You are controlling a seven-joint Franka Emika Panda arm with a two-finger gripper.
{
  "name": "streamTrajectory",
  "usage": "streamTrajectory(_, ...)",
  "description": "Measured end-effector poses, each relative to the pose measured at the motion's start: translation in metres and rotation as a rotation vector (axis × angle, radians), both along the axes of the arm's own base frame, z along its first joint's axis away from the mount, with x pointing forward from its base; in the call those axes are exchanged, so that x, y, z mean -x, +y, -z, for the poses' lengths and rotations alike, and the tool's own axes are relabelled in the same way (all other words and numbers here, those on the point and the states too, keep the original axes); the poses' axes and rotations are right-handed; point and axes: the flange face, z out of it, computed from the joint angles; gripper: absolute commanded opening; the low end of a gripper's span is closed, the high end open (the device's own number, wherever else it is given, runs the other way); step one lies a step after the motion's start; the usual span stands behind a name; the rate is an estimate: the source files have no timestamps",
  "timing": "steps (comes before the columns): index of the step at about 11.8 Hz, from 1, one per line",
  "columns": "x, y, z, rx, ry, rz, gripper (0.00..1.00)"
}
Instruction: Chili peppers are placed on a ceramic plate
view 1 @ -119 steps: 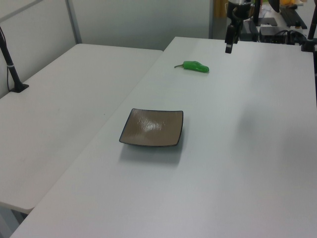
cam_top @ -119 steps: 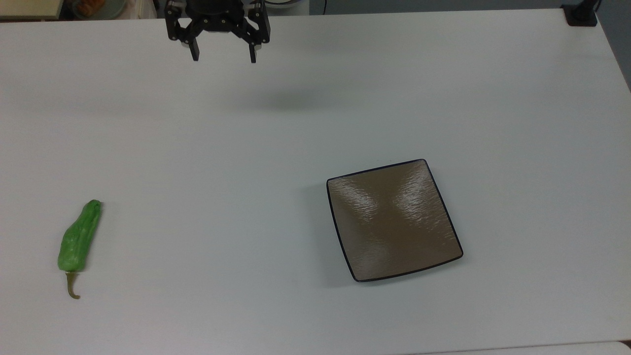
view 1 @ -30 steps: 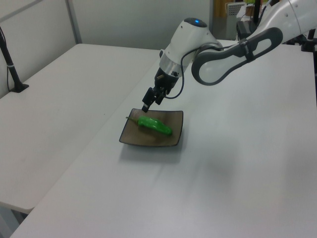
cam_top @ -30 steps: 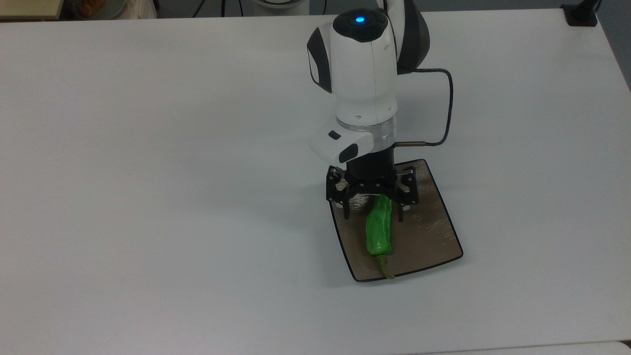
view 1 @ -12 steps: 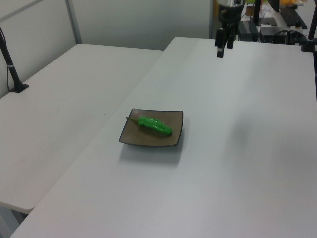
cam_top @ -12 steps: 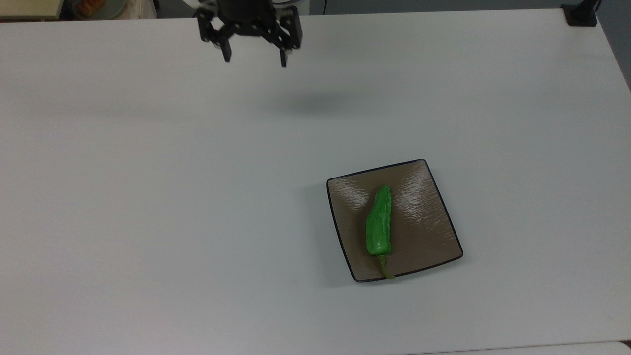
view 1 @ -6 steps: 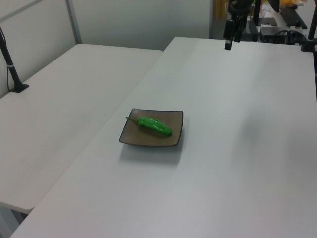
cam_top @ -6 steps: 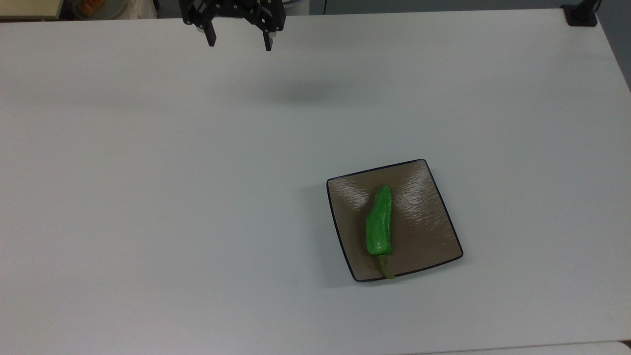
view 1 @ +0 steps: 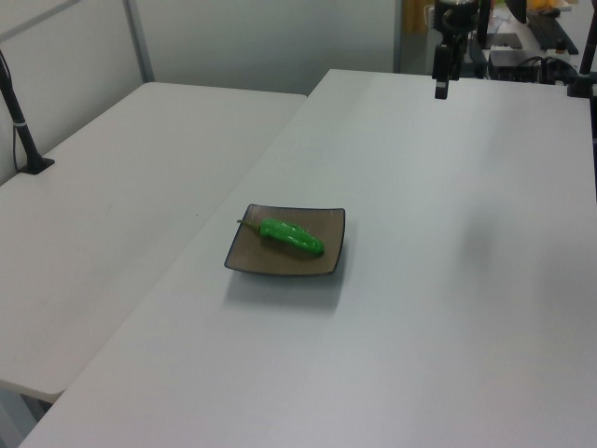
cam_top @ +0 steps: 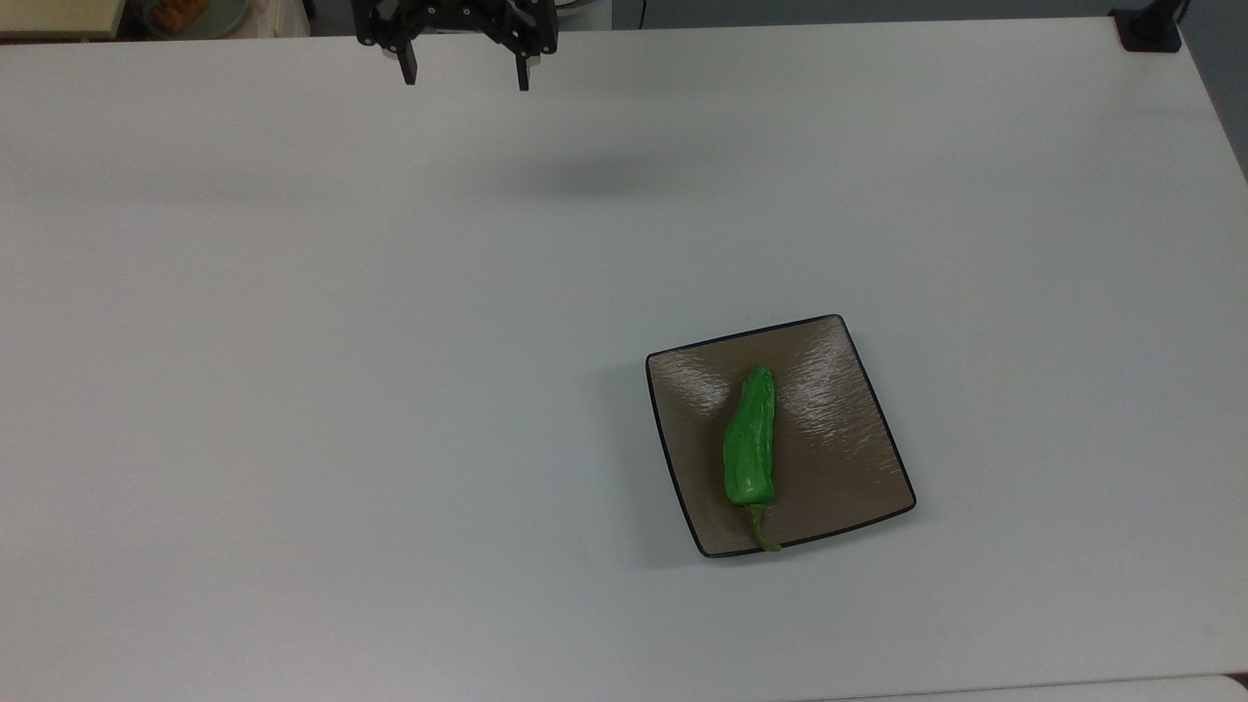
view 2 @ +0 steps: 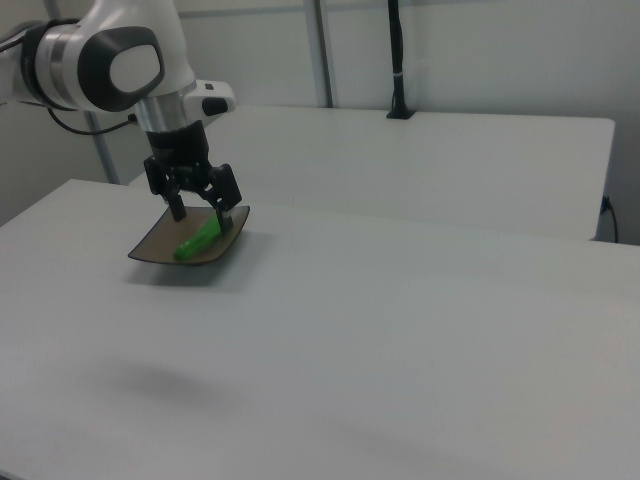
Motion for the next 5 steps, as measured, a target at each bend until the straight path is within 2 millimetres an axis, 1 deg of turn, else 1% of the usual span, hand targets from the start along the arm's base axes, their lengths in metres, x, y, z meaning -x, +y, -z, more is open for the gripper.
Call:
streamTrajectory(3,0.0004,0.0073,0.0016,0.012,0.003,-0.018,1.0)
streamTrajectory(5,0.0001,0.0073,0.0034,0.012,0.007,-0.029,1.0)
